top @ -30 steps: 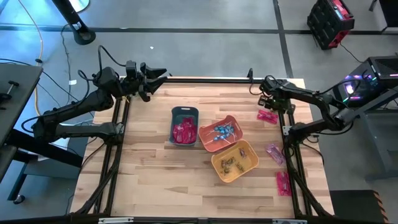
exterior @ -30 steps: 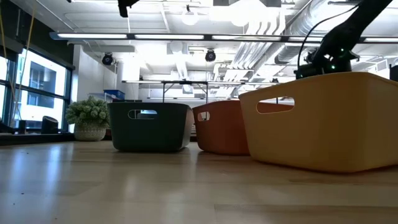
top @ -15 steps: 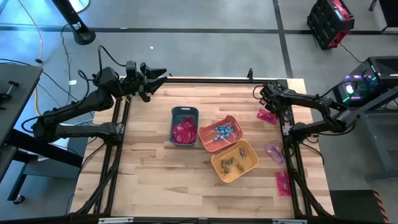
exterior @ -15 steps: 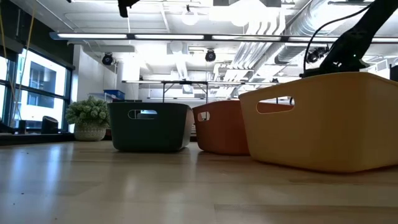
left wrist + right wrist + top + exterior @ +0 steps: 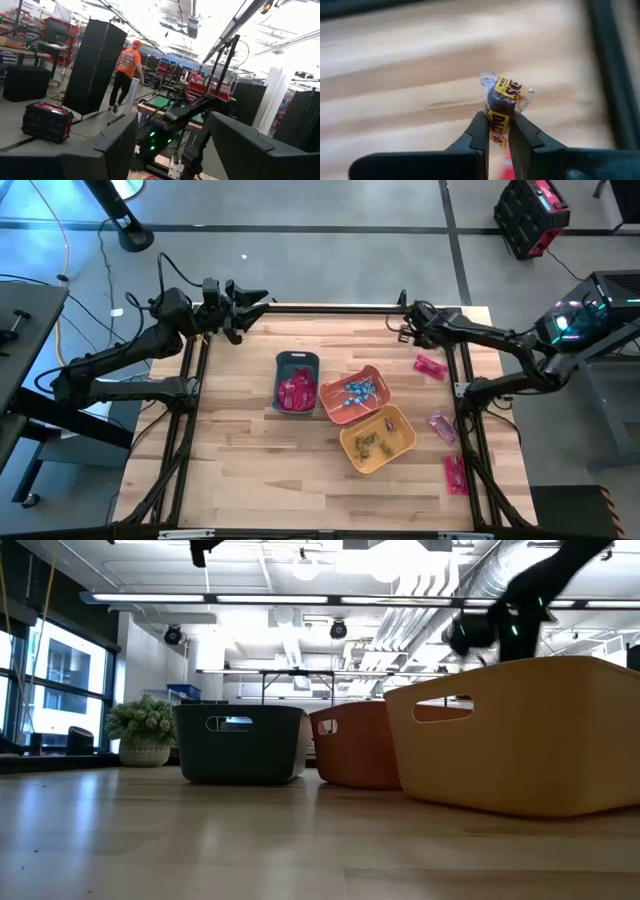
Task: Sort candy
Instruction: Put the yellow candy into the yellow bin, then adjust the yellow bin
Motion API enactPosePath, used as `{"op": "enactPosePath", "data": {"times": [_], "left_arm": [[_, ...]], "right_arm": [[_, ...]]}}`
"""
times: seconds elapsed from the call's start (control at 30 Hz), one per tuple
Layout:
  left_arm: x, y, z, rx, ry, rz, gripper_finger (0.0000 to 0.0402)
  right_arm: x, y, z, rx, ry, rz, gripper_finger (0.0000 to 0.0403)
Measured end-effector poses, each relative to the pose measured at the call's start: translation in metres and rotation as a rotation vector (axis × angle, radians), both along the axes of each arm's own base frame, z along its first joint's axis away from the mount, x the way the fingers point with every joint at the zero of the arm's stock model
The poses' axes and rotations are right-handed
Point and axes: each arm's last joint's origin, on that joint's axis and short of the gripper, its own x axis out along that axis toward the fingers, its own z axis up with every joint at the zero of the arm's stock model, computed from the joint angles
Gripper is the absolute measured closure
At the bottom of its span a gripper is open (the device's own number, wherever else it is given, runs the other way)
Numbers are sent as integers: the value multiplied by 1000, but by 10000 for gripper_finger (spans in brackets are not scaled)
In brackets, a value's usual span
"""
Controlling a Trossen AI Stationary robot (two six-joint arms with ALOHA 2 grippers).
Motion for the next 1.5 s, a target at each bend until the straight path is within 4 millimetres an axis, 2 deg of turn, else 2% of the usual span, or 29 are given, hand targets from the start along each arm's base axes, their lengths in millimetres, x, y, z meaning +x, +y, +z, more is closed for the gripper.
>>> {"op": "enactPosePath", "data": {"times": [0.13,0.2,0.3,0.43,0.57,0.73,0.93,1.17,1.33,1.5], "left_arm": [[-1,3,0,1,1,15,163],[-2,4,0,1,1,26,163],[-4,8,0,1,1,45,163],[-5,10,0,-6,-1,60,163],[-7,12,0,-26,-4,67,163],[-6,13,-2,-34,10,69,163],[-6,13,-3,-40,20,69,163],[-6,13,-3,-43,25,68,163],[-6,13,-5,-49,35,68,163],[-6,13,-5,-63,30,65,163]], "right_arm": [[34,17,43,-40,-123,337,375],[51,33,61,-19,-211,528,375],[72,64,76,75,-339,774,367],[87,114,79,251,-438,991,347],[88,164,70,427,-449,1127,343],[82,206,57,487,-415,1187,341],[72,215,32,594,-309,911,312],[70,222,29,655,-282,906,255],[41,210,22,710,32,708,240],[18,205,19,689,277,707,239]]}}
